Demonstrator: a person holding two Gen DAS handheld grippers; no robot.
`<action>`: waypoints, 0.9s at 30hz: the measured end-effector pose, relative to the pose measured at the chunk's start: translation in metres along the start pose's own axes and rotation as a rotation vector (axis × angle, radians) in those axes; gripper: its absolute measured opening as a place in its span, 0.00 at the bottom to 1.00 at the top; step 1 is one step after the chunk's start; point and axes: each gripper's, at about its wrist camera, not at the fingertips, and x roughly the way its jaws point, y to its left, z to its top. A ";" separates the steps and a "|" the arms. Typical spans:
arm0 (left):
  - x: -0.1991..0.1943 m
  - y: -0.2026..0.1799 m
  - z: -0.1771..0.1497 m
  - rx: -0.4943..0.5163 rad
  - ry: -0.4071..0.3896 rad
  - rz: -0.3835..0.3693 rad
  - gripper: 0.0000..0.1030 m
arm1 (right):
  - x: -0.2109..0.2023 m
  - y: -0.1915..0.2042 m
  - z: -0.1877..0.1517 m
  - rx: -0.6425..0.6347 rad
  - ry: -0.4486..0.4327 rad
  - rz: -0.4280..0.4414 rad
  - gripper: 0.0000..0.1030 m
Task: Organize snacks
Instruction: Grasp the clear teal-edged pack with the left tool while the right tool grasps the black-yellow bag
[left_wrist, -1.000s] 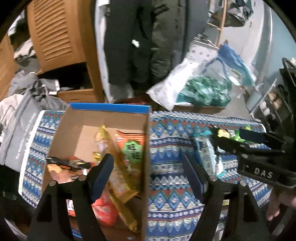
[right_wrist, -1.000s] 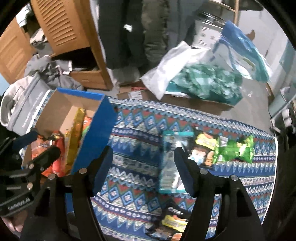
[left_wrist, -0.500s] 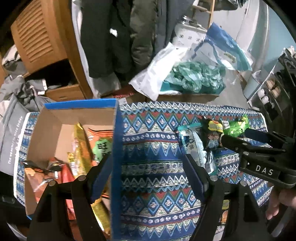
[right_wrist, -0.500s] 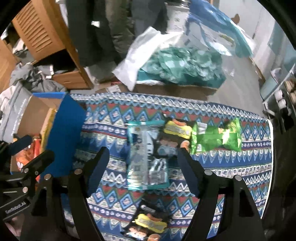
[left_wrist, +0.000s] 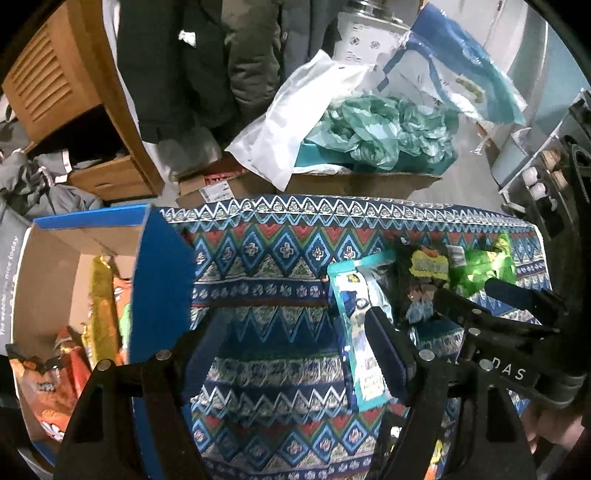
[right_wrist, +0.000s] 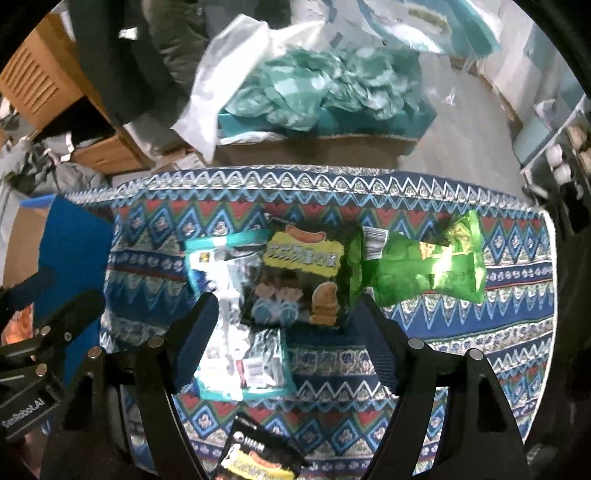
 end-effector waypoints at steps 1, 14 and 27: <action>0.005 -0.002 0.002 -0.002 0.005 0.002 0.76 | 0.004 -0.003 0.002 0.011 0.005 0.007 0.74; 0.049 0.004 0.019 -0.110 0.088 -0.017 0.76 | 0.055 -0.016 0.022 0.082 0.065 0.042 0.74; 0.056 -0.002 0.005 -0.104 0.123 -0.032 0.76 | 0.063 -0.022 -0.001 0.048 0.109 0.013 0.65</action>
